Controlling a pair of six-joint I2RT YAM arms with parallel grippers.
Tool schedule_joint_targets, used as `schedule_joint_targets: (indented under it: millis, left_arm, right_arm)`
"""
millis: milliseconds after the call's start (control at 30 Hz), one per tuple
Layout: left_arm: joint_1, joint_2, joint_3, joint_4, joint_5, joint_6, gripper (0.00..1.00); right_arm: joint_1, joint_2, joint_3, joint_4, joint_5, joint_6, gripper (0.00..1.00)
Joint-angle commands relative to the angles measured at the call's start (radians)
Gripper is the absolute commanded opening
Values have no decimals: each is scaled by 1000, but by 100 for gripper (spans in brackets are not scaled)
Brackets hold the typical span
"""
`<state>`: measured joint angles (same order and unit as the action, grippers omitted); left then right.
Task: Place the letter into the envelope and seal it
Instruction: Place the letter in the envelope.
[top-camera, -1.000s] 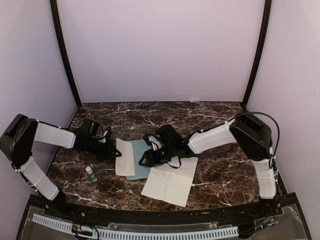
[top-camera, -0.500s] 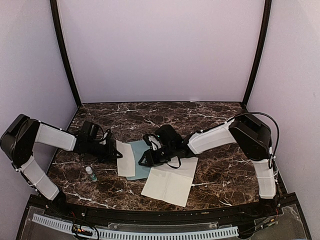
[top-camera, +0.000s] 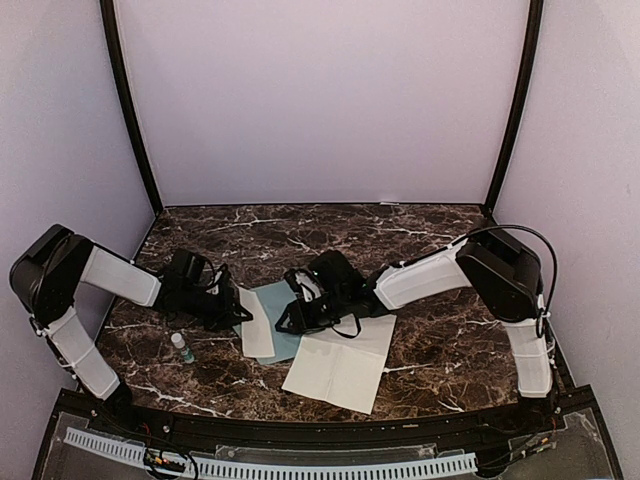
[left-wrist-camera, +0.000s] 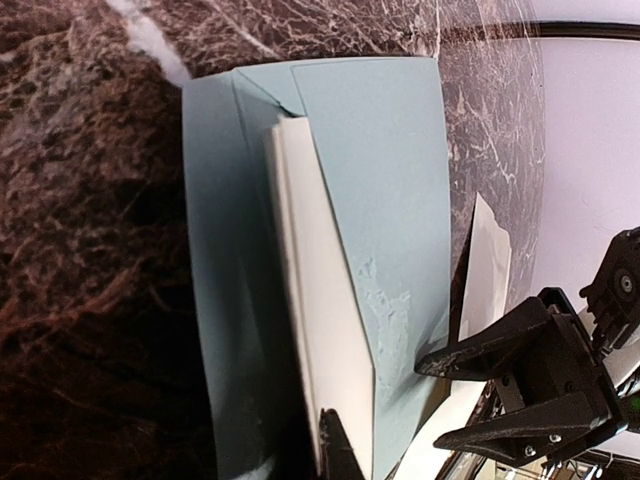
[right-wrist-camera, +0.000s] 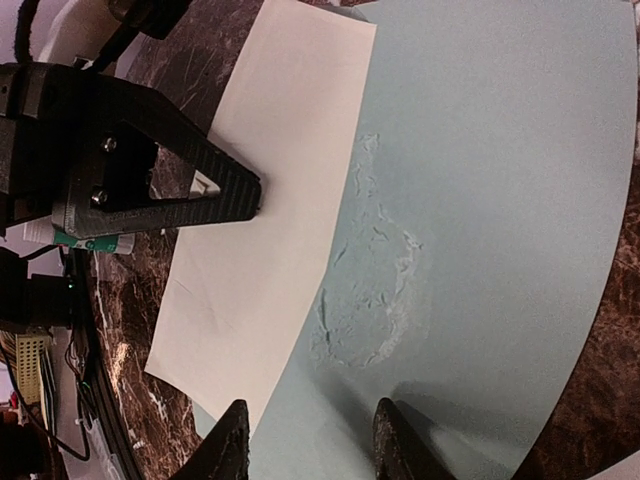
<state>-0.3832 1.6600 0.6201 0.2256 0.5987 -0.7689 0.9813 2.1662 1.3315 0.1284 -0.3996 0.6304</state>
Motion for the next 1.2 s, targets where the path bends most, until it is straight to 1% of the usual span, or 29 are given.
schedule_joint_targets:
  millis: [0, 100, 167, 200, 233, 267, 333, 400, 467, 633, 900, 1067, 1167]
  left_arm:
    - [-22, 10, 6, 34, 17, -25, 0]
    - [-23, 11, 24, 18, 9, -18, 0]
    - [-23, 6, 45, -26, 1, 8, 4]
    - [-23, -2, 51, -56, -9, 24, 12]
    - [-23, -8, 60, -69, -13, 30, 16]
    - [-23, -22, 64, -93, -21, 41, 25]
    - [-23, -40, 70, -129, -29, 56, 37]
    - [-23, -54, 72, -159, -32, 67, 42]
    - [-23, -64, 68, -189, -30, 77, 45]
    - [-23, -104, 57, -258, -30, 93, 47]
    - [-23, -151, 14, -265, 10, 61, 40]
    - [-25, -154, -4, -260, 29, 48, 38]
    - [-26, -163, -11, -262, 36, 42, 34]
  right_arm:
    - [15, 31, 12, -16, 6, 8, 40]
    - [15, 31, 11, -18, 18, 13, 39]
    - [16, 30, 10, -22, 23, 15, 39]
    - [14, 29, 8, -22, 26, 18, 39]
    - [16, 28, 5, -23, 30, 21, 39]
    - [15, 27, 3, -23, 34, 22, 39]
    - [16, 24, -1, -24, 39, 24, 39]
    - [16, 24, -3, -24, 40, 25, 39]
    - [16, 24, -3, -25, 41, 25, 39]
    - [16, 26, -2, -28, 44, 24, 39]
    - [16, 33, 7, -29, 42, 25, 38]
    - [16, 35, 11, -30, 44, 26, 38]
    - [15, 37, 12, -31, 47, 28, 38]
